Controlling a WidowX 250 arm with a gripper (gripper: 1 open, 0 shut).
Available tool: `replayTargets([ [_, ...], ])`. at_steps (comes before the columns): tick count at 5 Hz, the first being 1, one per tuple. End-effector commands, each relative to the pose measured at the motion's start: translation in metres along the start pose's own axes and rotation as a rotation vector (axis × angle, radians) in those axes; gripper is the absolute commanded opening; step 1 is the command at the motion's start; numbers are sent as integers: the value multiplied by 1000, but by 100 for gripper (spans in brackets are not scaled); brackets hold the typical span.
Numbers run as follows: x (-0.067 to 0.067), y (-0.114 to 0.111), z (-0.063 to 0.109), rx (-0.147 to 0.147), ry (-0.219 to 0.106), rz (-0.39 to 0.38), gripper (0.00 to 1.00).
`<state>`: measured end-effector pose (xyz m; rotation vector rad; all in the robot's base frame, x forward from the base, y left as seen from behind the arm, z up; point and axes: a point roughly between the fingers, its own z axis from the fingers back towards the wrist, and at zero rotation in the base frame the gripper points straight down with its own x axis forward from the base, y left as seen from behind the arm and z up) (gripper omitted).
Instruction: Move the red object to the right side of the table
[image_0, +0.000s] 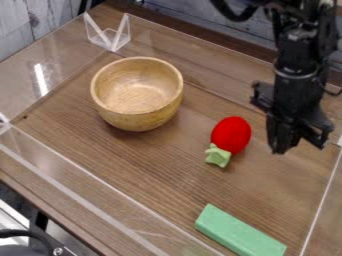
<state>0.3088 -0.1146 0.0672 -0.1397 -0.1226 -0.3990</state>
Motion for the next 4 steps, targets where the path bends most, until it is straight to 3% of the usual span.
replayTargets([
  [1,10,13,-2,10,-36,33,0],
  [4,6,32,-16,42,-52,132,0],
])
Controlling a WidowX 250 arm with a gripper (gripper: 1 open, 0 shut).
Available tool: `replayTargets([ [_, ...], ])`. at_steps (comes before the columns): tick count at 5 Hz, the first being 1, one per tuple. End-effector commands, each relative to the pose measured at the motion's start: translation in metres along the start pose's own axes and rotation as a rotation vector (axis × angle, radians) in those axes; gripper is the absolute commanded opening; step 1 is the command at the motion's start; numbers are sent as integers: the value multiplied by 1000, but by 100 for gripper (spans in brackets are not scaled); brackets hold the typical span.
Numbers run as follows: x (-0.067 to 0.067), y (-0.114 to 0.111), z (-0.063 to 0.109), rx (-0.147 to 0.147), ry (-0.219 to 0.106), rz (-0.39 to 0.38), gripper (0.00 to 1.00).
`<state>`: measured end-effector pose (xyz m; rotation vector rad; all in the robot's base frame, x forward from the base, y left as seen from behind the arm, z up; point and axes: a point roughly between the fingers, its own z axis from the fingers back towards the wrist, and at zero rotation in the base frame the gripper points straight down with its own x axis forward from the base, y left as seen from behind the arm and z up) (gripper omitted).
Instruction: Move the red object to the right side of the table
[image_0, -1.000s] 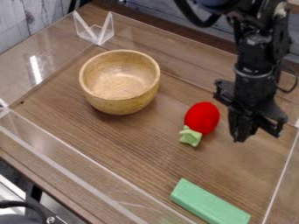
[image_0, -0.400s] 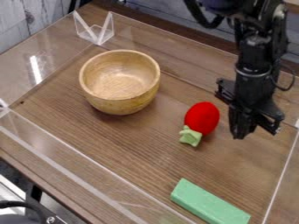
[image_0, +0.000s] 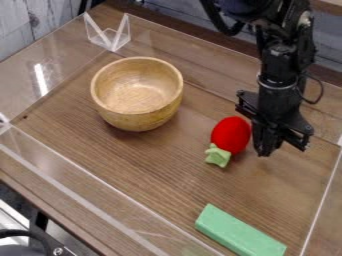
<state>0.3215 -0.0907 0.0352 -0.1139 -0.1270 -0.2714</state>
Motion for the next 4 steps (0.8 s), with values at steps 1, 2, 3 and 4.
replayTargets([
  [1,5,-7,18,7,-52,12,100],
  [2,4,-16,25,10,-64,11,0],
  [3,1,-22,37,5,-69,18,0],
  [4,-6,-30,35,-4,-71,12,0],
])
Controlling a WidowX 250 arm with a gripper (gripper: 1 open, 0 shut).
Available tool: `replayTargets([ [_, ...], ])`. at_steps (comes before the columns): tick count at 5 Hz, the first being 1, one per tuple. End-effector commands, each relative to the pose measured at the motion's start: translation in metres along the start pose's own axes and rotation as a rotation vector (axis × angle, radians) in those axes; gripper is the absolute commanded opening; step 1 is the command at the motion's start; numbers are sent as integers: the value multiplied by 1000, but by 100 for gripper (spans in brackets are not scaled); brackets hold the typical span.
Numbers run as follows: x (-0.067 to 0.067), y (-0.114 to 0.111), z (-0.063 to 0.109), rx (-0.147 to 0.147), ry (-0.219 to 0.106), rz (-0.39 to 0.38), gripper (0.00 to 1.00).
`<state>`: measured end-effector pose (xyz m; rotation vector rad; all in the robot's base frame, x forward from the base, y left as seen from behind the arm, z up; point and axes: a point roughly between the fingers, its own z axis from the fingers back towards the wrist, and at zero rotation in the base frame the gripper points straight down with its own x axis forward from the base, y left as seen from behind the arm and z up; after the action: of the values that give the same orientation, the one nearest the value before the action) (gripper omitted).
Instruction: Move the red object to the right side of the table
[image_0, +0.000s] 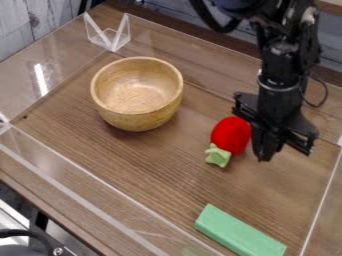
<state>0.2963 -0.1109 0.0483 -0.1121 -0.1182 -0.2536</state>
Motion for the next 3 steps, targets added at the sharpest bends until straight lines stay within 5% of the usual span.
replayTargets([
  [1,4,-9,20,-14,-79,-11,0],
  [2,1,-8,24,-19,-78,-12,100],
  [3,-2,-6,29,-23,-76,-13,100],
])
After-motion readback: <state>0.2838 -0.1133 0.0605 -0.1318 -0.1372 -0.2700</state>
